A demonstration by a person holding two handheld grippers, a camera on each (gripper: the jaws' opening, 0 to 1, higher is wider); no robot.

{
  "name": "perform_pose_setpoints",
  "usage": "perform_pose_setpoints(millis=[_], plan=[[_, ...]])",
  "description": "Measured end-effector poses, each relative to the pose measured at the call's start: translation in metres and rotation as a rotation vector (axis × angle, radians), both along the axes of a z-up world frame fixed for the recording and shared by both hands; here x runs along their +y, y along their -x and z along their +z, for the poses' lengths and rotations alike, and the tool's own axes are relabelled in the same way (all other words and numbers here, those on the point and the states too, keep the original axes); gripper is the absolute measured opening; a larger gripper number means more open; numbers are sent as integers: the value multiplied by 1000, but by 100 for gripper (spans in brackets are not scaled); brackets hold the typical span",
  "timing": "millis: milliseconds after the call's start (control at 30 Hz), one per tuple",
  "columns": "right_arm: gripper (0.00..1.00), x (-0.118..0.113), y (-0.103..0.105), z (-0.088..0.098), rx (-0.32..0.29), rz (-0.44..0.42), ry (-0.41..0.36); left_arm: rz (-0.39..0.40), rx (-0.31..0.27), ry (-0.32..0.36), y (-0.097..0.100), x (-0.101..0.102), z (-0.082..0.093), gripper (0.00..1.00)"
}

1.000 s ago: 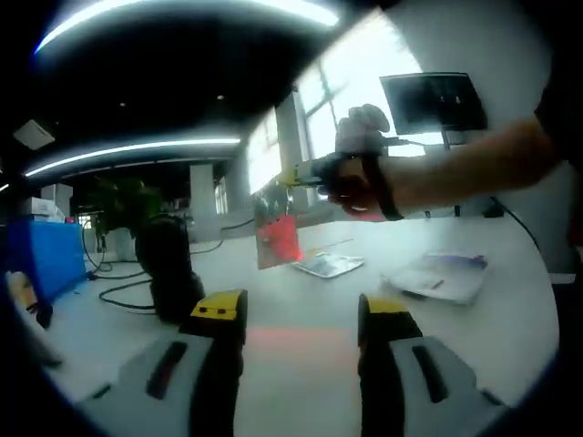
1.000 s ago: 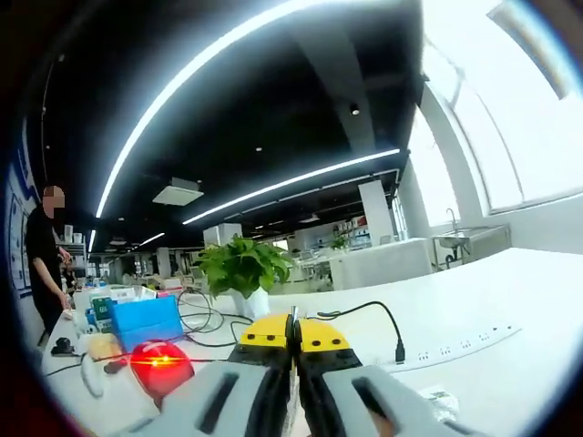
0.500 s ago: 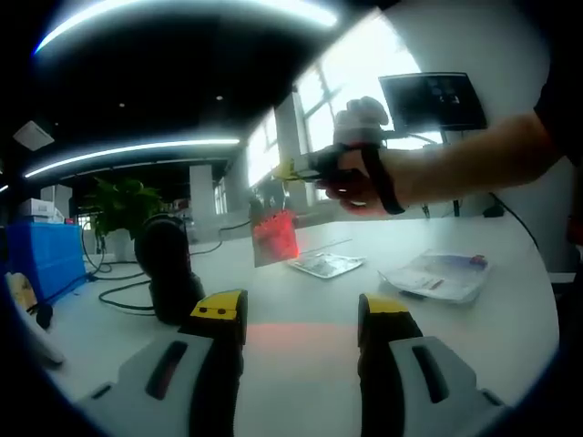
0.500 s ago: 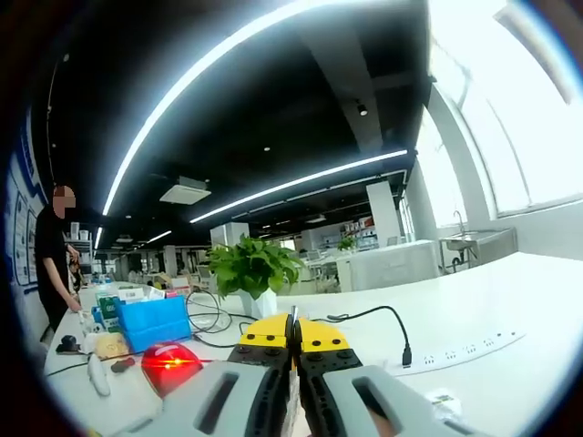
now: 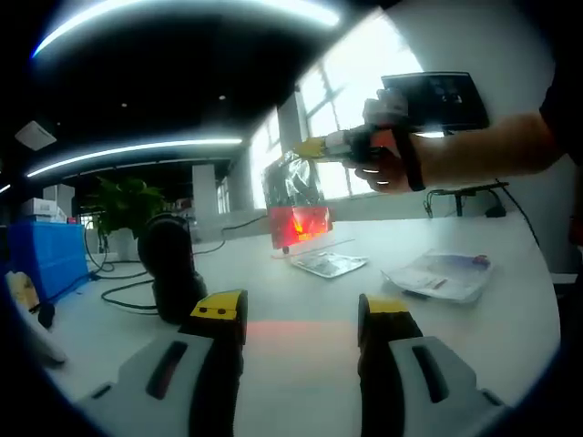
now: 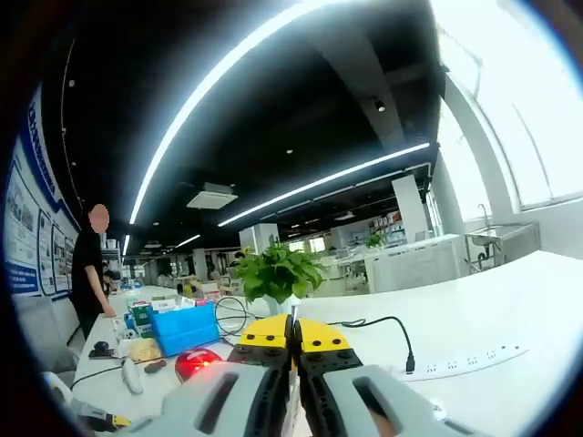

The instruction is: Clip sheet goods on table flip sheet goods clip sheet goods scan sheet goods put sheet goods back to table

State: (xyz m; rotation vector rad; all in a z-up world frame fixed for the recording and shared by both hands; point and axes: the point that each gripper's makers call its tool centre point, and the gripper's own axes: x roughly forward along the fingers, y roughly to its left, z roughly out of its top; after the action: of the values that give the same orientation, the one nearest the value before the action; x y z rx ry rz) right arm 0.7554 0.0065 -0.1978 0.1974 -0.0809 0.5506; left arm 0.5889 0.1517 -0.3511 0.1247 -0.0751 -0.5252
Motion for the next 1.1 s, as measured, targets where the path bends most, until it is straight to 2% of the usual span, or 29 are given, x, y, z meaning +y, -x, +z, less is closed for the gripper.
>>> perform_pose_setpoints(millis=[200, 300, 467, 567, 833, 933, 1100], plan=[[0, -12, 15, -3, -5, 66, -4, -4, 1, -10, 1, -2, -1, 41], [0, -18, 24, 1, -49, 104, 17, -7, 1, -17, 1, -3, -1, 41], [0, -29, 30, 5, -66, 124, -22, -6, 0, -11, 1, -3, -1, 41], [0, -28, 37, 5, -64, 159, -19, -5, 0, -13, 1, -3, -1, 41], [0, -16, 52, -6, -86, 292, 110, 4, 7, -17, -1, -1, -2, 41], [0, -18, 53, -13, -86, 309, 152, 2, 9, -25, -1, -1, -3, 41], [0, -27, 55, -17, -82, 301, 156, -18, -4, -30, 2, -5, -1, 41]])
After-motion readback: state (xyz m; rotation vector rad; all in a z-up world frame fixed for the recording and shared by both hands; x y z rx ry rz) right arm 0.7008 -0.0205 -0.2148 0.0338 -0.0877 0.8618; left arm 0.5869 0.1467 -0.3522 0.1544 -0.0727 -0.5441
